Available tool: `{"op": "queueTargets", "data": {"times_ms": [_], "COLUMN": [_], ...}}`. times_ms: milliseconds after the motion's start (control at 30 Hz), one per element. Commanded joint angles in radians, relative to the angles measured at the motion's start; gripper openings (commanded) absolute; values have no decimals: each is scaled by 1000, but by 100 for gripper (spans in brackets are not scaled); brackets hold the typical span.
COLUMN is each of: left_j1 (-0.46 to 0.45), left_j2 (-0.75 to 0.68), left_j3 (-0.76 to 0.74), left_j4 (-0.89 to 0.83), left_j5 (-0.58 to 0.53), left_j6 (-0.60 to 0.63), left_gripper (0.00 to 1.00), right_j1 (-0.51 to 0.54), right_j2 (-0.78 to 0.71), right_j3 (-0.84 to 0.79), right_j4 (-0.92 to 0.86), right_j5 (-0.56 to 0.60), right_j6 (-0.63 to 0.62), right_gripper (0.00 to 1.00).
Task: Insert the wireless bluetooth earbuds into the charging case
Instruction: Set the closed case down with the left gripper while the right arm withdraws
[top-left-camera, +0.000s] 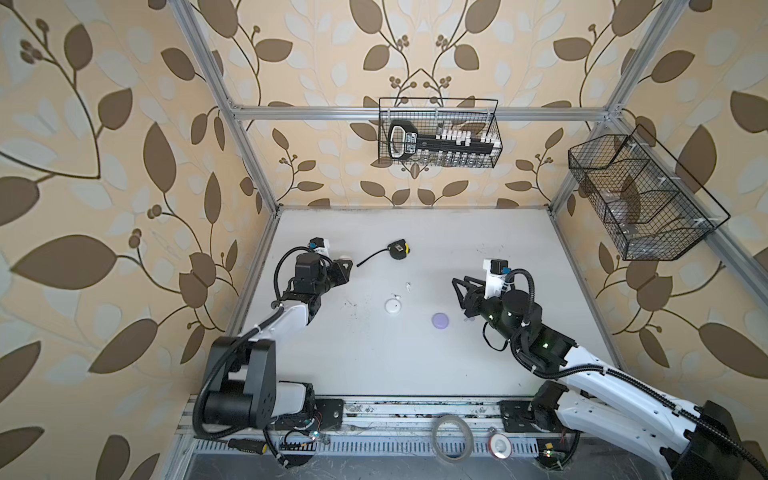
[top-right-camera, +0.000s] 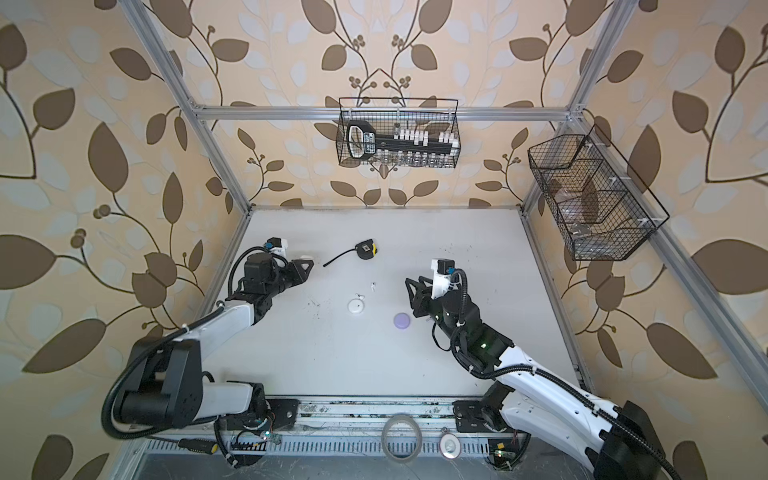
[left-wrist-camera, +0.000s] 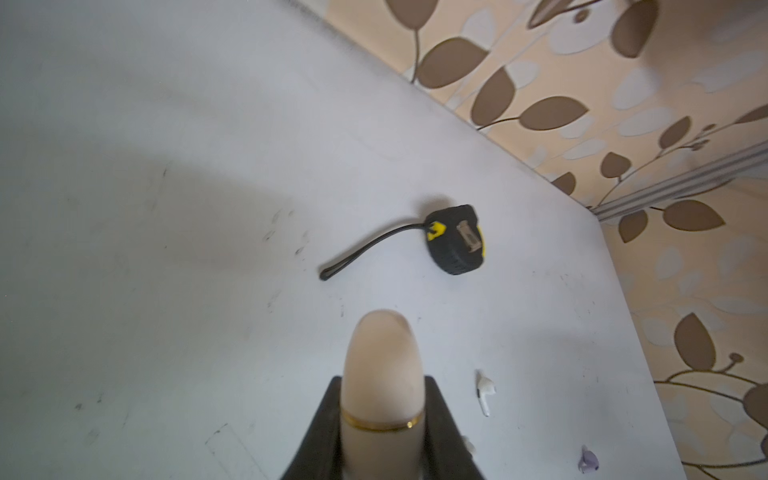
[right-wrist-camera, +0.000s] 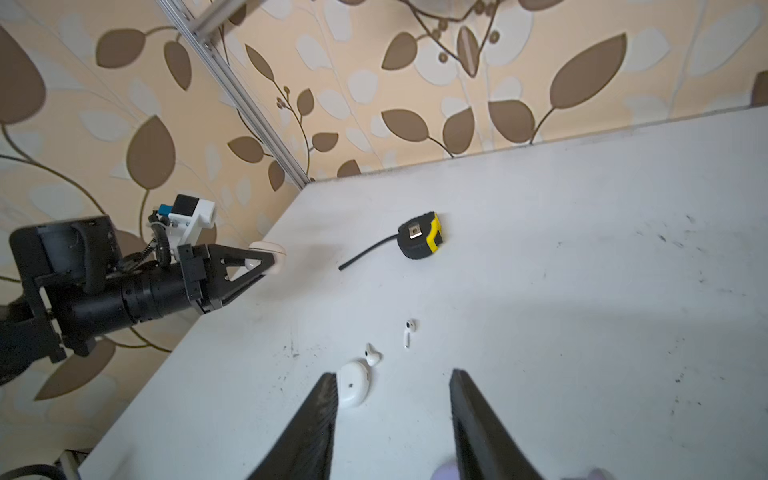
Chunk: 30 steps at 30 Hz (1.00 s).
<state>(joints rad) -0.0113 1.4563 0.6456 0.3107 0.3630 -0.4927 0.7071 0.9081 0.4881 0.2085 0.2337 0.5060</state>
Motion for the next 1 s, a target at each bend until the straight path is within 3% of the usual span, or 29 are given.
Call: {"op": "queueTargets", "data": {"times_ms": [0, 133, 267, 433, 500, 567, 700, 833, 967], "left_j1": [30, 38, 52, 62, 66, 72, 80, 87, 107], "left_j2": [98, 169, 305, 354, 360, 359, 332, 278, 193], "left_j3": [69, 91, 152, 170, 168, 164, 144, 108, 75], "left_j4": [72, 88, 95, 110, 109, 109, 106, 96, 85], "left_j5": [78, 77, 87, 102, 89, 84, 75, 42, 88], "left_j6": [-120, -139, -171, -198, -201, -200, -195, -198, -190], "left_gripper": [0, 0, 0, 1, 12, 32, 55, 98, 99], "right_j1": [-6, 4, 58, 149, 184, 192, 202, 232, 239], "right_j2": [49, 109, 268, 369, 422, 468, 537, 572, 591], "right_j3": [-20, -1, 48, 107, 139, 153, 181, 199, 190], "right_j4": [39, 57, 77, 88, 84, 101, 124, 122, 161], "right_j5": [-64, -124, -137, -148, -151, -172, -200, -195, -199], "right_j6": [-52, -115, -216, -309, -342, -343, -331, -356, -365], "right_gripper": [49, 52, 55, 58, 60, 61, 63, 65, 67]}}
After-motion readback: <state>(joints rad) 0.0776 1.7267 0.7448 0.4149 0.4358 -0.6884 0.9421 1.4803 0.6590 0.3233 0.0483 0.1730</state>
